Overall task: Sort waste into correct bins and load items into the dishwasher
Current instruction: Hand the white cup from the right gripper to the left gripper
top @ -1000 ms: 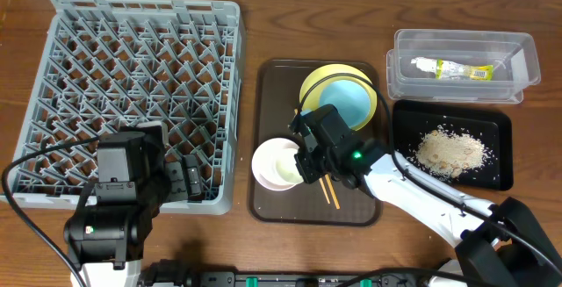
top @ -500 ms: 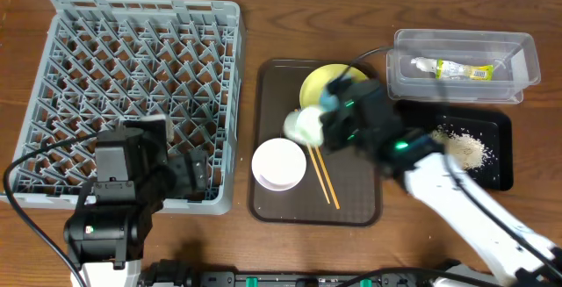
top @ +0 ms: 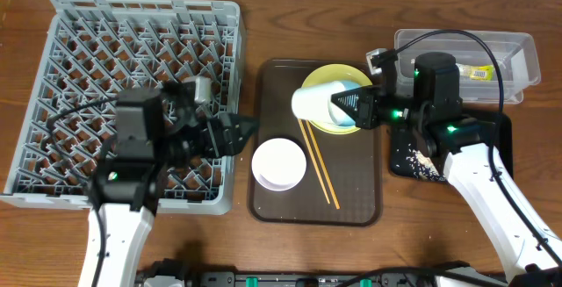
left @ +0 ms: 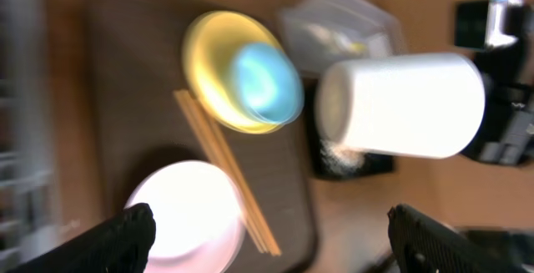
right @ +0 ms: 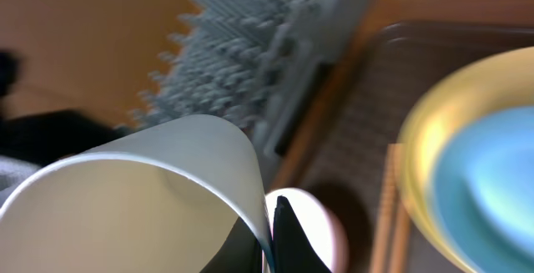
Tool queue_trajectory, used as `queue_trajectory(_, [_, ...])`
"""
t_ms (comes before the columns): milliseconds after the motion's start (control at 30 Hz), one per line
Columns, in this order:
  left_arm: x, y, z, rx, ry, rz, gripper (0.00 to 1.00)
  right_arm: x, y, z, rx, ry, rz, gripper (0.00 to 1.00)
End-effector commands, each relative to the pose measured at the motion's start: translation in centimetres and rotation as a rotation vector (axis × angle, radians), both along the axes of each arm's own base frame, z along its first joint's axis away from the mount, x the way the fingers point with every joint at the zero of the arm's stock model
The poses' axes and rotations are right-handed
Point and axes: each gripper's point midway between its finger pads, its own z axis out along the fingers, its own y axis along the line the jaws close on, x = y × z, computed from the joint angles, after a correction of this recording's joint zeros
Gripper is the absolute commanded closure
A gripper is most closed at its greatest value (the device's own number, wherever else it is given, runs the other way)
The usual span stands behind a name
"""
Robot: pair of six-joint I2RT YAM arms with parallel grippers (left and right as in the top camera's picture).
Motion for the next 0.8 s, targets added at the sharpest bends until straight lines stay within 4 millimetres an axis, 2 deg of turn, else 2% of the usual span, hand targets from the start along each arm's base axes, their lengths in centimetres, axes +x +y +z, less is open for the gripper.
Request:
queue_trajectory(0, [-1.0,-3.8,2.1,-0.158,0.013,-0.174,0.09,-2.0,1.4,2.5,0.136,0.031,0.133,0.99])
queue_trajectory(167, [-1.5,-7.4,4.0,-0.258,-0.068,-0.366,0.09,-2.3,1.8,3.9,0.195,0.037,0.166,0.99])
queue_trajectory(333, [-1.8,-9.4,5.3,-0.293,-0.155,-0.465,0.09,-2.8,2.2,5.1,0.244,0.032,0.212,0.99])
queue_trajectory(600, [-1.3,-10.1,6.4,-0.309,-0.223,-0.482,0.1,-3.5,2.5,6.4,0.297,0.055,0.259,0.99])
queue_trajectory(767, [0.1,-9.8,5.7,-0.265,-0.22,-0.404,0.09,-3.6,2.4,6.5,0.301,0.051,0.266,0.99])
